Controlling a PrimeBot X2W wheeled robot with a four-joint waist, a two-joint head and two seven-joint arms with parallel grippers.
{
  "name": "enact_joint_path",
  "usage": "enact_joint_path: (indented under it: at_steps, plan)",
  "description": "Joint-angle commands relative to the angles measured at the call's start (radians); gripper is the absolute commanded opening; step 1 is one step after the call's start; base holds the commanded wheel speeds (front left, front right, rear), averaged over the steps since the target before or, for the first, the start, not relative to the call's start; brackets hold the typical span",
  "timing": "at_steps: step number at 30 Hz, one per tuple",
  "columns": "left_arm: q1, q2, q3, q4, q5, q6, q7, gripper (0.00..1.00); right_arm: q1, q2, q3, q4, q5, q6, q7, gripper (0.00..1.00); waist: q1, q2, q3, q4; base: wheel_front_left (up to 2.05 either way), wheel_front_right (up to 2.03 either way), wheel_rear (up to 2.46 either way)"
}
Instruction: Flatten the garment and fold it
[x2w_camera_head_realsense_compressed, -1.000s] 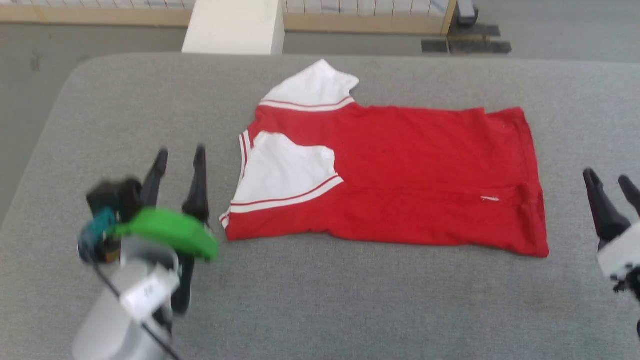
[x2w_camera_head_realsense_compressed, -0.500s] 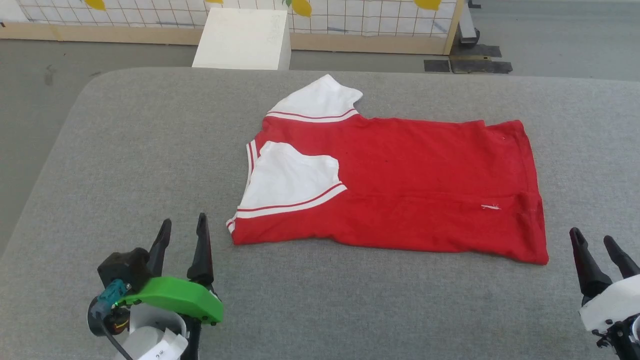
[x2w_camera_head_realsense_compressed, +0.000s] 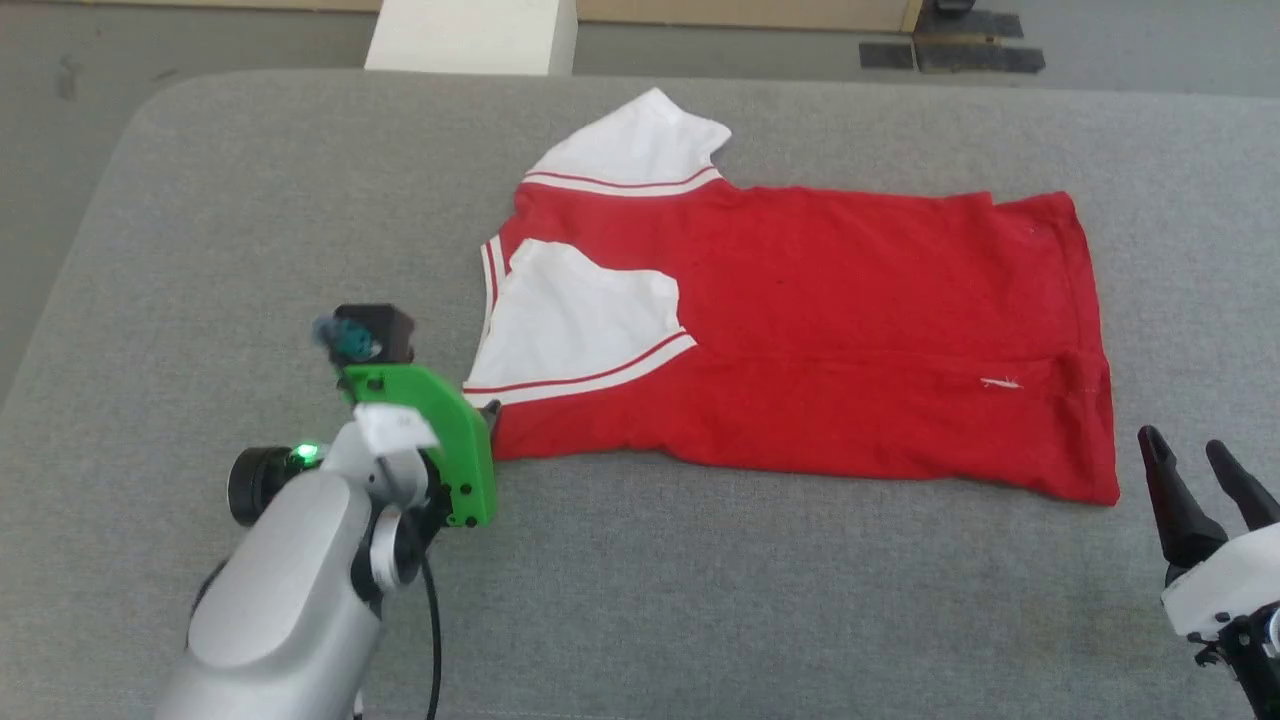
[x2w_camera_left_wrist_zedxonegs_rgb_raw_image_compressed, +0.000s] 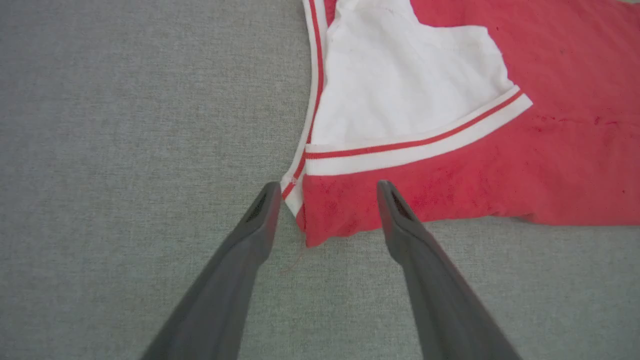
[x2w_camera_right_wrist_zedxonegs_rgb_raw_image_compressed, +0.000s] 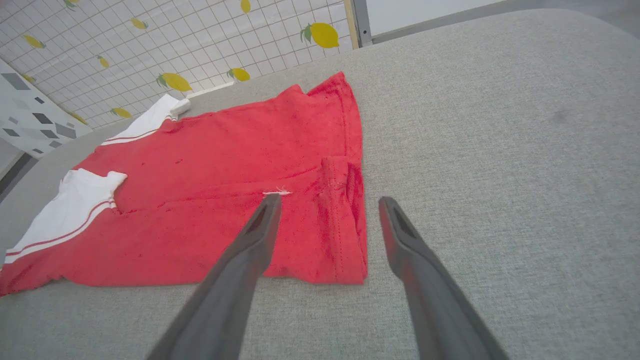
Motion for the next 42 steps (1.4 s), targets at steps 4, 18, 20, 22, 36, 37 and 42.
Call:
enact_joint_path:
  at_steps: [4,18,20,22,36,37,42]
  plan:
    - [-0.074,0.027,-0.036,0.028,-0.004,0.031,0.182,1.00,-0.028,-0.004,0.004,0.002,0.012,-0.002,-0.001,1.00,0.0000,-0.0001,0.060,-0.024,0.00,0.00,0.00]
    - [-0.020,0.026,-0.035,0.106,-0.056,0.051,0.263,0.00,-0.078,-0.015,0.041,0.021,0.025,-0.002,-0.013,1.00,0.0000,-0.0001,0.118,-0.072,0.00,0.00,0.00]
    - [-0.002,0.026,-0.024,0.097,-0.066,0.050,0.242,0.00,-0.079,-0.027,0.044,0.020,0.016,-0.002,0.000,1.00,0.0000,-0.0001,0.113,-0.072,0.00,0.00,0.00]
    - [0.013,0.028,-0.009,0.080,-0.075,0.053,0.218,0.00,-0.081,-0.037,0.047,0.013,0.006,-0.002,0.026,1.00,0.0000,-0.0001,0.106,-0.070,0.00,0.00,0.00]
    - [0.062,0.043,0.042,-0.123,-0.088,0.087,0.137,0.00,-0.218,-0.066,0.083,-0.036,-0.257,-0.002,0.624,1.00,0.0000,-0.0001,0.130,-0.022,0.00,0.00,0.00]
    - [0.058,0.043,0.040,-0.132,-0.084,0.089,0.136,0.00,-0.232,-0.070,0.093,-0.029,-0.272,-0.002,0.655,1.00,0.0000,-0.0001,0.139,-0.016,0.00,0.00,0.00]
    - [0.042,0.037,0.034,-0.158,-0.076,0.095,0.130,0.00,-0.274,-0.090,0.146,0.018,-0.306,-0.002,0.730,1.00,0.0000,-0.0001,0.181,0.003,0.00,0.00,0.00]
